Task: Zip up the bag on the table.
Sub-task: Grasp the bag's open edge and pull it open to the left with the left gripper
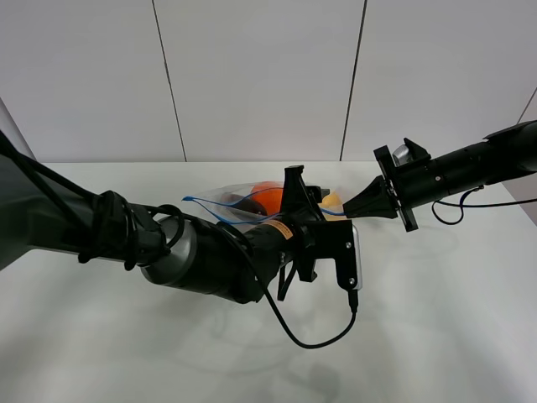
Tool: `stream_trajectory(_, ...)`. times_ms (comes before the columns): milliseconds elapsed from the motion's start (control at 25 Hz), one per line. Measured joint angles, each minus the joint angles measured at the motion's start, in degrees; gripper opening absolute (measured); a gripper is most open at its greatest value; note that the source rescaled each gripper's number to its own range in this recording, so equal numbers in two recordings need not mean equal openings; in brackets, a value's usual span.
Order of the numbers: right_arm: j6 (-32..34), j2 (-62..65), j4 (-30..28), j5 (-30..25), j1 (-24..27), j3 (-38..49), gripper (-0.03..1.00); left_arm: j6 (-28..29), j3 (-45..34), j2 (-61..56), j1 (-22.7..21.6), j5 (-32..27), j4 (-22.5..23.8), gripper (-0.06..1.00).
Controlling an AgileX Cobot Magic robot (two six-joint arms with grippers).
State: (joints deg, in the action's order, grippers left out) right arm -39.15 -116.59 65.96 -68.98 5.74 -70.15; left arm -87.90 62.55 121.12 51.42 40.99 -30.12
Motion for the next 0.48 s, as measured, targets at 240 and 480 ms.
stream_trajectory(240, 0.0, 0.0, 0.0, 0.0, 0.0, 0.0, 0.0, -0.2, 0.0, 0.0, -2.2, 0.0, -0.2, 0.65)
stream_trajectory(480, 0.0, 0.0, 0.0, 0.0, 0.0, 0.0, 0.0, -0.2, 0.0, 0.0, -2.9, 0.0, 1.4, 0.44)
